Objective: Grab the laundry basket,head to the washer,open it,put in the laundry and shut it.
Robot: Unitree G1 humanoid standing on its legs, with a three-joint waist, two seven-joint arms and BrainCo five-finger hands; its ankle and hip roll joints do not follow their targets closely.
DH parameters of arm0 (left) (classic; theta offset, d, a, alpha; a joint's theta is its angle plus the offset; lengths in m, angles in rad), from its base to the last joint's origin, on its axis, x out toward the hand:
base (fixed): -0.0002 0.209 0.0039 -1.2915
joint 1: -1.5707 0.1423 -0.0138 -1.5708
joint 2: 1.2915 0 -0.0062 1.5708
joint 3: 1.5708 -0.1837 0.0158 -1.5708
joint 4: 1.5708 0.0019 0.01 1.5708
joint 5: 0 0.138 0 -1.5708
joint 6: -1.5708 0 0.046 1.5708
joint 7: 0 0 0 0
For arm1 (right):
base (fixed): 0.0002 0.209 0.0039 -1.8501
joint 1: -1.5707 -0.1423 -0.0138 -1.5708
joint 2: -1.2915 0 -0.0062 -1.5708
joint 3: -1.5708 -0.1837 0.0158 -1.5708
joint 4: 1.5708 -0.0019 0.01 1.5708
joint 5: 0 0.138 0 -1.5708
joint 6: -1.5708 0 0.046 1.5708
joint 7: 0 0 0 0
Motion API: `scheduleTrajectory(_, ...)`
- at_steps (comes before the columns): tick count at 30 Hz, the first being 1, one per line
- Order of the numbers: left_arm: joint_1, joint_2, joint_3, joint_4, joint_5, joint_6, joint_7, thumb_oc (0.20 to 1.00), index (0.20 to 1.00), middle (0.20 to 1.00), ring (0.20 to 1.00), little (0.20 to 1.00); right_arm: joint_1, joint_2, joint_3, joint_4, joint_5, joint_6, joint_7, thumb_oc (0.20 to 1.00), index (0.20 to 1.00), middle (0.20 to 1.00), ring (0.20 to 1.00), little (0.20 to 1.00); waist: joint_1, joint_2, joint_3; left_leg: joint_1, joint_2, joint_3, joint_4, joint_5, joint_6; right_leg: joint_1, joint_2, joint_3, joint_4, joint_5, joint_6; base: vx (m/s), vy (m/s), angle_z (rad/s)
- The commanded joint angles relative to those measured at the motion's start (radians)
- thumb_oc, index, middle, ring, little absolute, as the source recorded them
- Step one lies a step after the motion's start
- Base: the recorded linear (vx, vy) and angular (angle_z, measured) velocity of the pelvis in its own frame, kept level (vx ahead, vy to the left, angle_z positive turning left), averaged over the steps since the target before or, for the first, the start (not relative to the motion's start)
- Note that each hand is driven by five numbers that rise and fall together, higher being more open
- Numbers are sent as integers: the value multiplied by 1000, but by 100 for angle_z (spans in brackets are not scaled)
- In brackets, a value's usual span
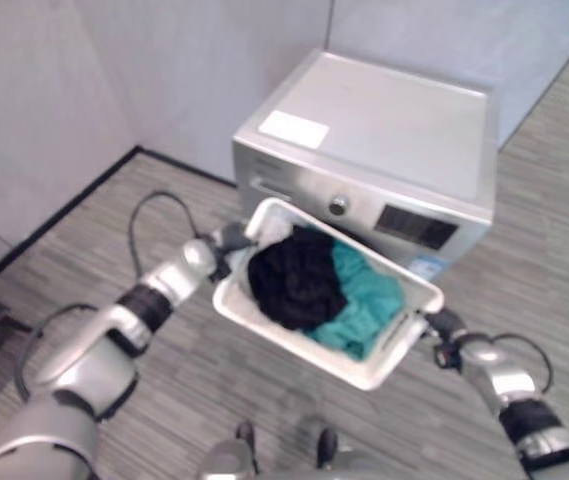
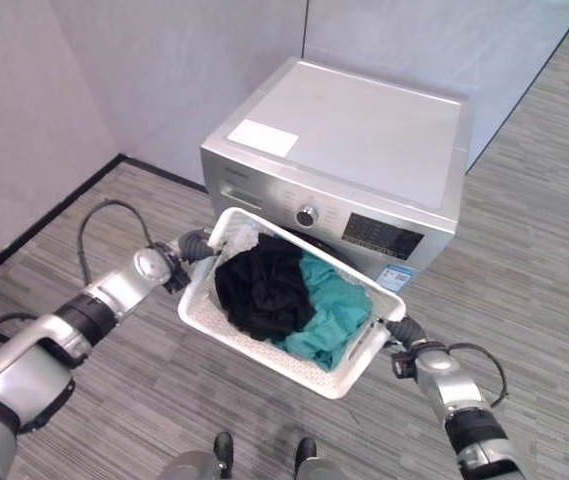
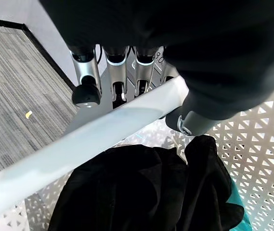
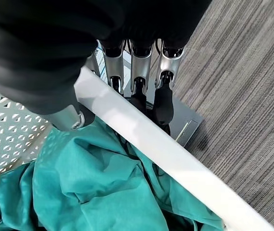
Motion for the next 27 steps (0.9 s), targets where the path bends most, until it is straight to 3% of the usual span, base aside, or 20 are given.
scheduleTrajectory(1,-114,-136,42,1,-16,-97,0,200,200,200,200,200,-46,-28,-21,-81,0,-94,47,200,200,200,200,200,28,4,-94,-23,64,-18,114,-56,4,-51,-7,11,139,-113,50,0,0,0)
scheduleTrajectory(3,-114,-137,43,1,-17,-98,1,200,200,200,200,200,-46,-28,-21,-80,-1,-95,48,200,200,200,200,200,28,4,-95,-23,63,-18,113,-55,4,-50,-8,11,136,-111,50,0,0,0)
scheduleTrajectory(4,412,-77,493,-430,-27,-161,50,200,200,200,200,200,147,117,-108,-255,-128,-153,67,200,200,200,200,200,-6,24,-104,21,32,-19,-144,-63,6,-154,-88,3,49,-29,86,5,6,-10)
scheduleTrajectory(14,438,-78,511,-438,-29,-151,49,200,200,200,200,200,137,122,-103,-249,-140,-139,63,200,200,200,200,200,-3,26,-107,30,33,-25,-146,-65,7,-138,-83,-1,42,-35,83,27,1,9)
scheduleTrajectory(22,443,-56,529,-449,-25,-143,39,200,200,200,200,200,143,98,-108,-371,-95,-124,102,200,200,200,200,200,-5,20,-107,33,34,-22,-145,-67,8,-137,-84,2,47,-36,85,13,10,5)
scheduleTrajectory(26,461,65,562,-553,-4,-131,-19,200,200,200,200,200,175,-57,-157,-628,20,-102,200,200,200,200,200,200,-3,9,-101,29,34,-15,-142,-68,9,-149,-85,6,52,-28,91,-2,21,-10)
scheduleTrajectory(27,461,65,563,-554,-4,-131,-19,200,200,200,200,200,175,-58,-157,-628,20,-102,200,200,200,200,200,200,-3,9,-102,29,34,-15,-142,-68,9,-149,-85,6,52,-28,91,2,13,-11)
